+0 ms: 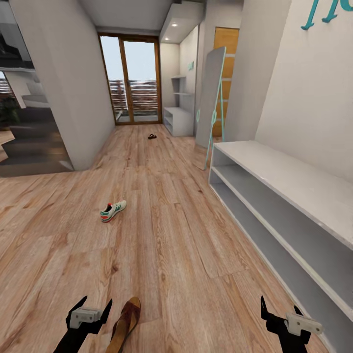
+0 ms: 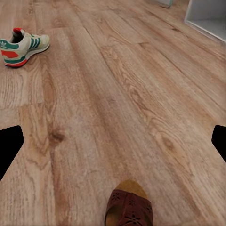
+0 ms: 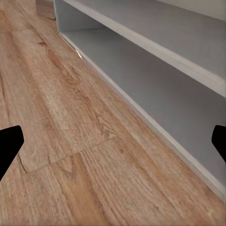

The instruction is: Pick up the two gym shoes and the two sandals from the corridor floor and place them onto the hallstand (shoe rack) in the corridor, making sure they are on the rack and not on the floor. Arrange them so the two gym shoes are next to each other and the two sandals are next to each other.

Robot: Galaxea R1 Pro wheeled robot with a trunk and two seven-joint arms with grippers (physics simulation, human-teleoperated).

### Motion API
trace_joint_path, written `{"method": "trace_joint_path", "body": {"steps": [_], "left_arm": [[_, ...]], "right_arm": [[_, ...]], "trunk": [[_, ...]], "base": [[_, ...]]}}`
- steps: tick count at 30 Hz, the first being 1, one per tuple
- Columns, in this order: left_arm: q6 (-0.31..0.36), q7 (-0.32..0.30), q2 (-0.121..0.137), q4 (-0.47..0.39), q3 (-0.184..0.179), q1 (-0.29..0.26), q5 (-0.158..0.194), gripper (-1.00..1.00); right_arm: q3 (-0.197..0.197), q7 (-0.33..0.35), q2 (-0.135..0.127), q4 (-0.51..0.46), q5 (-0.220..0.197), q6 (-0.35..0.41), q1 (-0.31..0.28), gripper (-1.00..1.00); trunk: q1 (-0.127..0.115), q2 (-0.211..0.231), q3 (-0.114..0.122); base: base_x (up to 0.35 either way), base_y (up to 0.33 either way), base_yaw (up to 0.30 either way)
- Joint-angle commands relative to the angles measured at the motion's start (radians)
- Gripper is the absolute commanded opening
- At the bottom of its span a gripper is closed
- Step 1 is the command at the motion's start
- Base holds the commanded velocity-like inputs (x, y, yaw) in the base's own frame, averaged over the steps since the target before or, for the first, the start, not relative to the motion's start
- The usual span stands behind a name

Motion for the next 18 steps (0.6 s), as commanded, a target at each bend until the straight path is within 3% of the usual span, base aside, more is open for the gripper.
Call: {"method": "trace_joint_path", "body": {"steps": [1,18], "left_arm": [[0.000,0.000,0.000,0.000,0.000,0.000,0.000,1.00],[0.000,0.004,0.001,0.000,0.000,0.000,0.001,1.00]], "right_arm": [[0.000,0.000,0.000,0.001,0.000,0.000,0.000,1.00],[0.000,-0.001,0.000,0.003,0.001,0.000,0.000,1.00]], "trunk": [[0.000,0.000,0.000],[0.000,0.000,0.000]], "base": [[0.000,0.000,-0.017],[0.000,0.000,-0.006]]}}
